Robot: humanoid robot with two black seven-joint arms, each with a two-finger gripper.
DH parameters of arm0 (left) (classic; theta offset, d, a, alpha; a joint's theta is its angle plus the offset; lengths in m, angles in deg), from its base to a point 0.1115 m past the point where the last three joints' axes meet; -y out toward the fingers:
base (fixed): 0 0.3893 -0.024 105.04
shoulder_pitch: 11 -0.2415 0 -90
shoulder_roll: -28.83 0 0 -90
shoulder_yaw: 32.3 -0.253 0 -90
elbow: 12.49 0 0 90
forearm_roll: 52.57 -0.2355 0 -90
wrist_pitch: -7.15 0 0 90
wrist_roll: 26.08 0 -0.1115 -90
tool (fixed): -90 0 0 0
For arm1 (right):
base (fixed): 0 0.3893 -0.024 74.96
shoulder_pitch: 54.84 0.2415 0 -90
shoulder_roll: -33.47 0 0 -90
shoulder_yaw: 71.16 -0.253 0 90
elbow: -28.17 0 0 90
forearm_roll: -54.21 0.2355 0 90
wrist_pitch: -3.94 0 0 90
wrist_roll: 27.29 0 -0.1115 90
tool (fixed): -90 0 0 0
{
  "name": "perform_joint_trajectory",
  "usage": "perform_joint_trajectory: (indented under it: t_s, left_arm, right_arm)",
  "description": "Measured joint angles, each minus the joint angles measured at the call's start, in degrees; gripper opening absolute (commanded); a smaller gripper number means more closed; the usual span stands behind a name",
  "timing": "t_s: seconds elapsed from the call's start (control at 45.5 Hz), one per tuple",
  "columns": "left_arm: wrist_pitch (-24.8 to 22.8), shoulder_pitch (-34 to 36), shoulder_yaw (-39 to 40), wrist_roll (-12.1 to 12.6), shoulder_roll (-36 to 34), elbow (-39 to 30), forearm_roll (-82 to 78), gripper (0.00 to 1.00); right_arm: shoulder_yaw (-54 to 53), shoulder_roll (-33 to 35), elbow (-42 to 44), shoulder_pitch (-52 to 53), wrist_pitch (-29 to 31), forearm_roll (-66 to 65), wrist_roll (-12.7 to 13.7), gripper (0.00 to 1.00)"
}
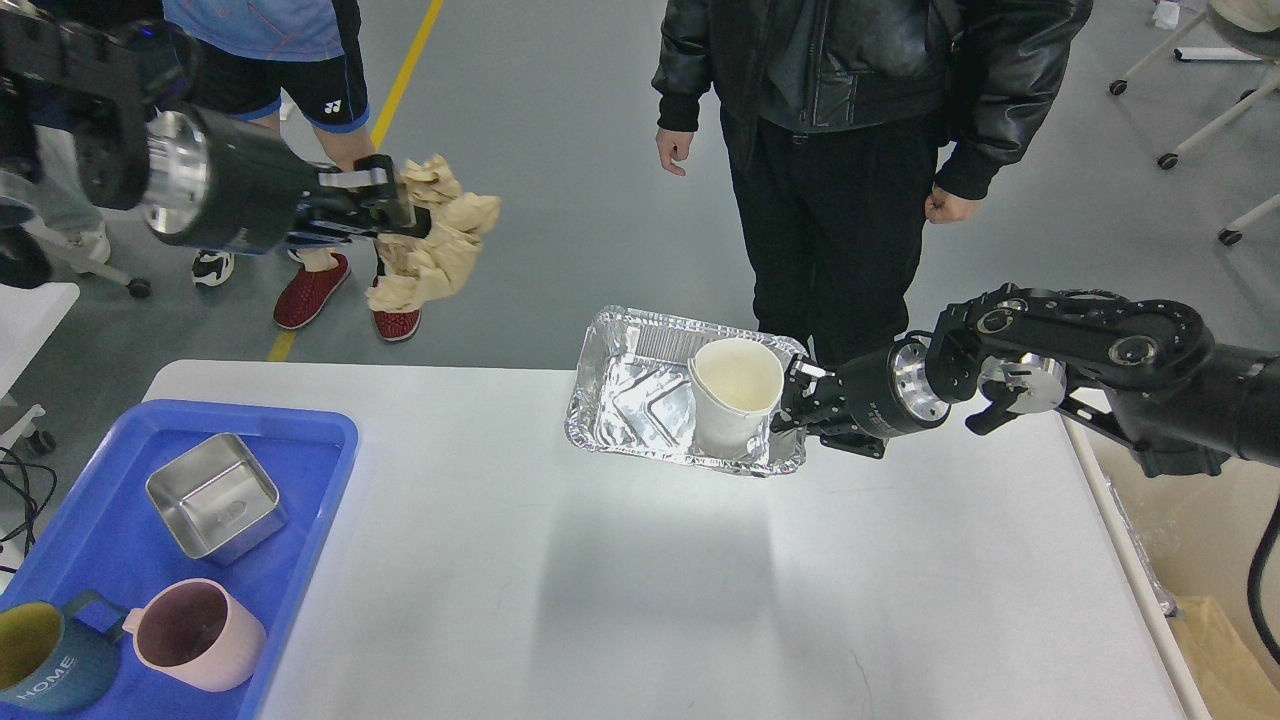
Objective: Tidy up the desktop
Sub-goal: 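Carry the crumpled paper over the foil tray and release it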
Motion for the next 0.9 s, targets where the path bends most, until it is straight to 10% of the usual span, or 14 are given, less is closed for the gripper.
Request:
perform_joint_trajectory:
  t_s: [0.681,0.901]
  left_arm:
    - [3.8,-10.6,1.4,0.3,36.5,27.4,3.8,0.04]
    - [5.0,-13.4,1.4,1.3,38.9,29.0,3.8,0.3]
  right_arm:
    - [0.0,0.0,0.0,0.2,0.0,0.0,0.0,0.0]
    - [0.0,0.0,0.0,0.0,0.0,0.0,0.0,0.0]
